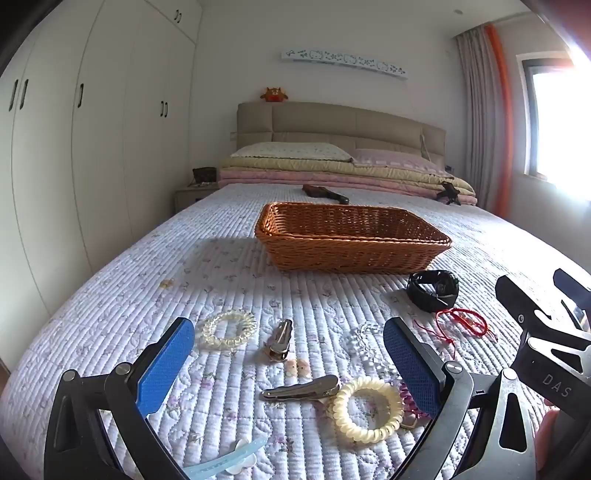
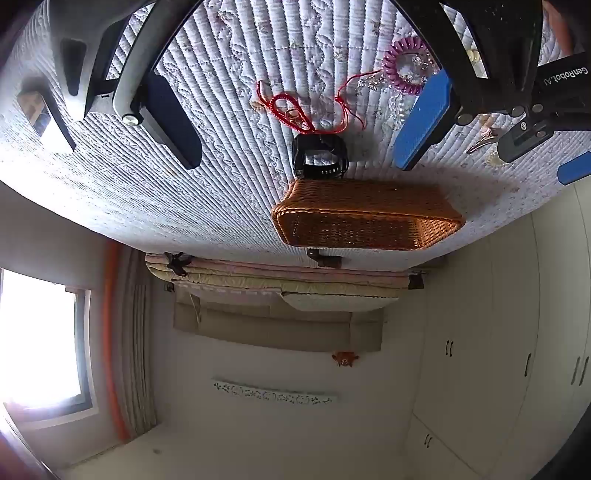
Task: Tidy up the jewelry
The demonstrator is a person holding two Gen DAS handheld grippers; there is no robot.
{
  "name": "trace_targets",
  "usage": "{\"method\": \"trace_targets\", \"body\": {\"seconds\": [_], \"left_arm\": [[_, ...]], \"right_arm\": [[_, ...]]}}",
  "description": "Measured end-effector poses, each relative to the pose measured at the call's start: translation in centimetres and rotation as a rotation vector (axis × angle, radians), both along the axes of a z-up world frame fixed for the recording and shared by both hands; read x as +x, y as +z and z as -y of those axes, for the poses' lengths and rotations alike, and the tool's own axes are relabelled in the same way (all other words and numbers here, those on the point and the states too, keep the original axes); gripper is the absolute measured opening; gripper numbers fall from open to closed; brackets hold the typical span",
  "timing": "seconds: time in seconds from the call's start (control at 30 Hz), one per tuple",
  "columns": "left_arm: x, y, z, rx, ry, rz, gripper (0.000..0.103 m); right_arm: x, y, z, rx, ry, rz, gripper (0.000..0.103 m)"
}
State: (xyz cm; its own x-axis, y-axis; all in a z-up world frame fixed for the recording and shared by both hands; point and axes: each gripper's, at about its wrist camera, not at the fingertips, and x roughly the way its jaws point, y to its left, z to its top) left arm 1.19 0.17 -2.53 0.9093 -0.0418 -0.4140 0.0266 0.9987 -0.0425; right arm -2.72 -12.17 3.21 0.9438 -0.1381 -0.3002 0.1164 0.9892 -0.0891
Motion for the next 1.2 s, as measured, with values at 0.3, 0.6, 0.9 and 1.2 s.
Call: {"method": "trace_targets", "body": {"seconds": [0.3,0.6,0.9,1.2], "left_arm": [[-0.04,-0.02,-0.06,0.001,-0.003,0.000,0.102],[-0.09,0.17,0.09,0.013,-0.002,0.004,0.102],[-0.04,0.22,0.12,0.014,-0.003,0.003,0.102],[-0.02,0.23,0.10,0.015,-0.004,-0.001,0.102]], "right_arm": [[0.03,-0.11,-0.14,0.006,0.003,-0.003,0.103],[0.05,-0.11,-0.16,0.005,0.001,-0.004,0.103],[0.03,-0.17,-0.07,0.007,0.001,0.001,0.103],[0.04,-0.22,-0.12,0.009,0.003,-0.002,0.103]]}}
